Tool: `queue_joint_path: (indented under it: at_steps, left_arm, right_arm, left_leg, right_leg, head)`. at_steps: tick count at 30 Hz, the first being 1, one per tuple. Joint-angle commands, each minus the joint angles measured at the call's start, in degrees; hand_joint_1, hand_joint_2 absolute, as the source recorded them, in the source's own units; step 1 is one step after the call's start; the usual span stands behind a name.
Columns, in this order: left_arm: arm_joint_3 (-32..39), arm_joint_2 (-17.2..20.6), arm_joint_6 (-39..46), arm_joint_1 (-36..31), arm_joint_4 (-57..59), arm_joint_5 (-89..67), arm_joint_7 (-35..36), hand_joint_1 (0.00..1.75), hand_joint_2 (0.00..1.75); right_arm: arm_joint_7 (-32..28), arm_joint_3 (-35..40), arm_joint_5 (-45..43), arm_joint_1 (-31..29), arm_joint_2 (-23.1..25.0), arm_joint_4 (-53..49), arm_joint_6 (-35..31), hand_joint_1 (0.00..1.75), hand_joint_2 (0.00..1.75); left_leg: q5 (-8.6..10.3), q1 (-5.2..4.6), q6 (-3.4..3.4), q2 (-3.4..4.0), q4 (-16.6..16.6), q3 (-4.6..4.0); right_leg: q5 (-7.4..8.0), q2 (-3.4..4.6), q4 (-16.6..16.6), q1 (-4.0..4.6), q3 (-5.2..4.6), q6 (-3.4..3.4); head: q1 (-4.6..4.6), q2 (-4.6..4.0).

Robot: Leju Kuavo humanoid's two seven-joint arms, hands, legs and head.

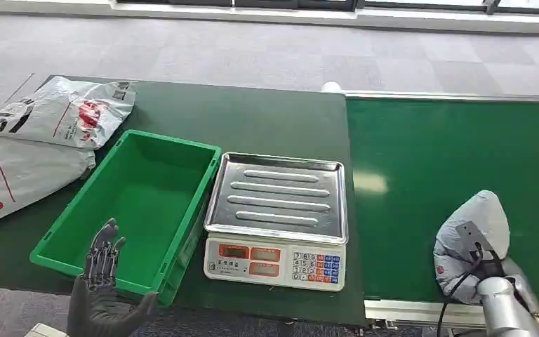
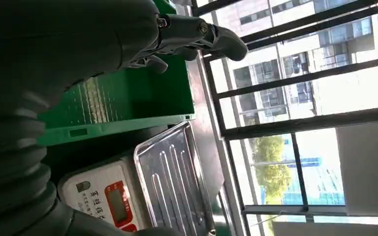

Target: Moved the parcel from conveyor to table for the left to box.

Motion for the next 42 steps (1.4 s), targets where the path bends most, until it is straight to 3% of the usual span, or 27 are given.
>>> queue_joint_path:
  at_steps: [1,3,4,6,9,11,12,13,14,19,22,26,27,29,35,38,39,42]
  left_arm:
    - [-0.22,-0.54,1.14,0.58,0.45,-0.23,-1.12,0.0,1.75]
    - [-1.48,0.29,2.56,-0.43,2.0,0.2,-1.85,0.0,1.75]
    - [-2.27,0.88,3.79,-0.89,2.64,0.6,-2.24,0.0,1.75]
    - [-3.78,1.99,6.03,-1.43,3.27,1.19,-2.66,0.0,1.75]
    - [-5.92,3.6,9.03,-1.84,3.72,1.82,-3.05,0.0,1.75]
    - [-7.41,4.96,10.97,-2.16,4.12,2.49,-3.46,0.0,1.75]
    - [-8.94,6.6,11.65,-2.55,4.57,2.79,-3.62,0.0,1.75]
    - [-10.04,7.63,12.73,-3.15,5.88,3.88,-4.4,0.0,1.75]
    - [-10.41,7.97,13.25,-3.39,6.49,4.27,-4.77,0.0,1.75]
    - [-12.39,9.6,15.72,-3.78,6.64,5.47,-5.12,0.0,1.75]
    - [-12.93,10.16,16.62,-4.28,6.82,5.77,-5.06,0.0,1.75]
    - [-13.54,10.64,17.17,-5.28,7.63,6.35,-5.22,0.0,1.75]
    - [-13.86,10.84,17.14,-5.6,7.77,6.35,-5.12,0.0,1.75]
    - [-14.22,11.0,17.15,-6.2,8.05,6.4,-4.85,0.0,1.75]
    - [-14.45,10.99,17.01,-6.53,8.24,6.41,-4.63,0.0,1.75]
    - [-14.23,10.52,17.42,-6.28,7.67,6.07,-4.26,0.0,1.75]
    - [-14.05,10.39,17.42,-6.1,7.34,5.9,-3.93,0.0,1.75]
    - [-13.02,9.57,17.25,-5.28,6.23,5.31,-2.47,0.0,1.75]
  right_arm:
    - [-16.81,8.43,-22.9,3.81,11.28,-38.23,-12.42,1.75,1.75]
    - [-21.06,13.23,-29.4,4.97,9.63,-44.6,-16.95,1.75,1.75]
    - [-26.57,15.58,-34.64,5.4,9.88,-49.04,-19.55,1.75,1.75]
    - [-27.77,21.09,-37.38,5.51,9.46,-54.56,-22.43,1.75,1.75]
    - [-25.99,29.47,-38.42,3.79,8.41,-57.62,-25.78,1.75,1.75]
    - [-26.53,35.06,-40.66,1.29,7.87,-57.85,-24.67,1.75,1.75]
    - [-26.55,41.8,-43.02,-0.43,7.08,-57.5,-18.1,1.75,1.75]
    - [-24.21,44.55,-37.49,-1.98,12.93,-56.37,-16.91,1.75,1.75]
    - [-23.18,46.42,-35.63,-2.5,14.47,-55.53,-18.37,1.75,1.75]
    - [-21.66,47.08,-35.77,-2.03,12.53,-56.71,-19.38,1.75,1.75]
    - [-18.7,49.11,-34.13,-4.56,11.25,-53.62,-11.19,1.75,1.75]
    - [-15.21,52.59,-30.47,-9.26,14.65,-45.4,-4.88,1.75,1.75]
    - [-10.28,54.45,-29.66,-11.24,15.62,-41.75,0.76,1.75,1.75]
    - [-9.14,56.95,-27.96,-14.16,18.1,-35.42,4.23,1.75,1.75]
    - [-9.37,58.97,-26.57,-15.42,19.55,-31.12,6.19,1.75,1.75]
    - [-6.44,61.65,-24.45,-16.81,20.95,-25.95,7.75,1.73,1.75]
    - [-4.44,62.33,-23.25,-17.47,21.13,-24.08,8.38,0.0,1.75]
    - [4.55,64.69,-14.7,-20.07,21.23,-17.14,9.99,0.0,1.75]
  left_leg:
    - [0.04,-0.15,-0.05,0.75,-0.06,-0.22]
    - [0.07,-0.16,-0.08,0.65,-0.08,-0.34]
    - [0.12,-0.18,-0.1,0.4,-0.09,-0.24]
    - [0.27,-0.21,-0.09,0.27,-0.09,0.05]
    - [0.26,-0.23,-0.11,0.18,-0.04,-0.16]
    - [0.25,-0.21,-0.16,0.63,-0.19,-0.01]
    - [0.27,-0.21,-0.15,0.56,-0.14,-0.06]
    - [0.27,-0.2,-0.15,0.4,-0.11,-0.13]
    - [0.28,-0.21,-0.21,0.91,-0.22,0.01]
    - [0.41,-0.11,-0.33,0.54,-0.25,-0.01]
    - [0.52,-0.11,-0.33,0.01,-0.14,-0.21]
    - [0.52,-0.12,-0.33,0.37,-0.21,-0.21]
    - [0.53,-0.12,-0.35,0.42,-0.23,-0.19]
    - [0.57,-0.09,-0.38,0.43,-0.27,-0.16]
    - [0.62,-0.06,-0.45,0.13,-0.17,-0.3]
    - [0.62,-0.06,-0.43,0.27,-0.26,-0.22]
    - [0.59,-0.02,-0.44,0.24,-0.18,-0.27]
    - [0.63,-0.03,-0.44,0.3,-0.23,-0.24]
  right_leg:
    - [0.18,0.75,0.19,-0.15,-0.65,-0.12]
    - [0.19,0.71,0.26,-0.17,-0.84,-0.15]
    - [0.13,0.47,0.25,-0.2,-0.81,-0.11]
    - [0.11,0.37,0.32,-0.23,-0.93,-0.16]
    - [0.11,0.25,0.5,-0.24,-1.11,-0.17]
    - [0.21,0.71,0.43,-0.21,-1.18,-0.26]
    - [0.17,0.66,0.49,-0.21,-1.2,-0.22]
    - [0.12,0.55,0.52,-0.21,-1.21,-0.2]
    - [0.25,1.05,0.51,-0.22,-1.31,-0.29]
    - [0.2,0.65,0.52,-0.11,-1.27,-0.45]
    - [0.12,0.07,0.59,-0.12,-1.28,-0.39]
    - [0.24,0.42,0.55,-0.12,-1.33,-0.41]
    - [0.25,0.5,0.54,-0.13,-1.33,-0.42]
    - [0.3,0.51,0.49,-0.11,-1.32,-0.45]
    - [0.23,0.21,0.57,-0.04,-1.38,-0.46]
    - [0.27,0.34,0.5,-0.05,-1.33,-0.47]
    - [0.24,0.33,0.55,-0.01,-1.35,-0.45]
    - [0.28,0.42,0.5,-0.01,-1.36,-0.48]
  head:
    - [0.0,0.0]
    - [0.0,0.0]
    - [-0.02,0.0]
    - [0.0,0.0]
    - [0.0,0.0]
    - [0.0,0.0]
    - [0.0,0.0]
    - [0.0,0.0]
    - [0.0,0.0]
    - [-0.02,0.0]
    - [-0.02,0.0]
    - [0.0,0.0]
    - [0.0,0.0]
    - [-0.02,0.0]
    - [-0.02,0.0]
    - [0.0,0.0]
    - [-0.02,0.0]
    - [0.0,0.0]
